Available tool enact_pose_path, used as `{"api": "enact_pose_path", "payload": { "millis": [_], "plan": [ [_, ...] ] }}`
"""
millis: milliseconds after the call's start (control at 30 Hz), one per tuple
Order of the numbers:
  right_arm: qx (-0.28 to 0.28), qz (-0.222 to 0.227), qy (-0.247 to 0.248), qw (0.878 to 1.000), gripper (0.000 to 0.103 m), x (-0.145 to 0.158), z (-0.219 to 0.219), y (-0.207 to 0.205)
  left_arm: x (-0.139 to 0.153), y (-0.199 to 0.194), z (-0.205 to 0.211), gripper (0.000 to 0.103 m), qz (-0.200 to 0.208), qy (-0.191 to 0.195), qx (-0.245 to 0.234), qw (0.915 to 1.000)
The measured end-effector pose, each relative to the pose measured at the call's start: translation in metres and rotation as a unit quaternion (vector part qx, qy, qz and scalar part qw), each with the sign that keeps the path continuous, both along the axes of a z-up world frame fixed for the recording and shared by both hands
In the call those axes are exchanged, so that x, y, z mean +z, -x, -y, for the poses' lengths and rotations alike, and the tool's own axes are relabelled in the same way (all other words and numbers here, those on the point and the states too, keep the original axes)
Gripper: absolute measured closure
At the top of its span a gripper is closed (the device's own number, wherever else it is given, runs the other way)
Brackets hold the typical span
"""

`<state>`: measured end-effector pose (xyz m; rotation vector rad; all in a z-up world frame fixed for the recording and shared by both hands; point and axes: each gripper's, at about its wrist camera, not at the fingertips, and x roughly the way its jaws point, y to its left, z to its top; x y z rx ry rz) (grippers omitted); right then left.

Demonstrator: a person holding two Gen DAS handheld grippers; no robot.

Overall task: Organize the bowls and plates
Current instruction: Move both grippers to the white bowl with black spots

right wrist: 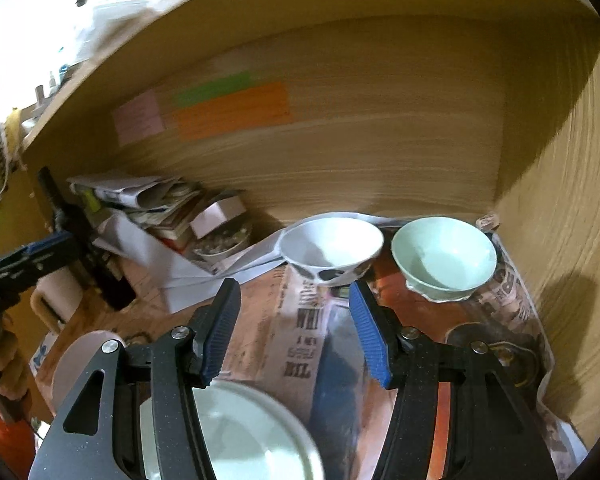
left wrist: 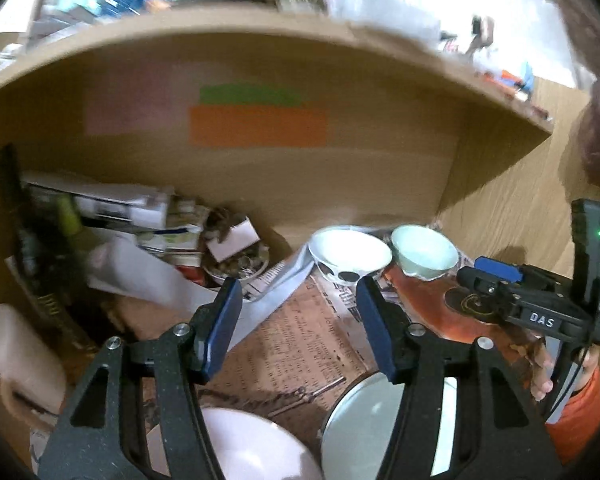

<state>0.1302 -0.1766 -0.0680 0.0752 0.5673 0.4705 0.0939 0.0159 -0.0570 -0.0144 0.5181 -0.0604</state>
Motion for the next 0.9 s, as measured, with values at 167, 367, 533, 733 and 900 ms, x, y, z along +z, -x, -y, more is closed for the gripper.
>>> {"api": "enact_pose_path", "payload": {
  "millis": [167,367,533,733,900],
  "plan": [
    [-0.007,-0.016,-0.005,1.000,0.050,-0.007,0.007,-0.026,-0.016,-0.053,0.018,0.044,-0.054,-0.005,-0.002,0.9985],
    [-0.008,-0.037,-0.005,0.999,0.050,-0.018,0.009,-0.055,-0.036,-0.111,0.028,0.044,-0.113,0.003,-0.004,0.9935],
    [-0.009,-0.058,-0.003,0.998,0.050,-0.030,0.009,-0.079,-0.054,-0.153,0.036,0.044,-0.158,0.006,-0.003,0.9873],
    [-0.009,-0.084,0.003,0.996,0.050,-0.045,0.010,-0.101,-0.069,-0.189,0.043,0.044,-0.186,0.003,0.002,0.9825],
    [-0.007,-0.093,0.003,0.996,0.050,-0.052,0.010,-0.112,-0.082,-0.211,0.041,0.044,-0.207,0.010,0.012,0.9781]
  ]
}}
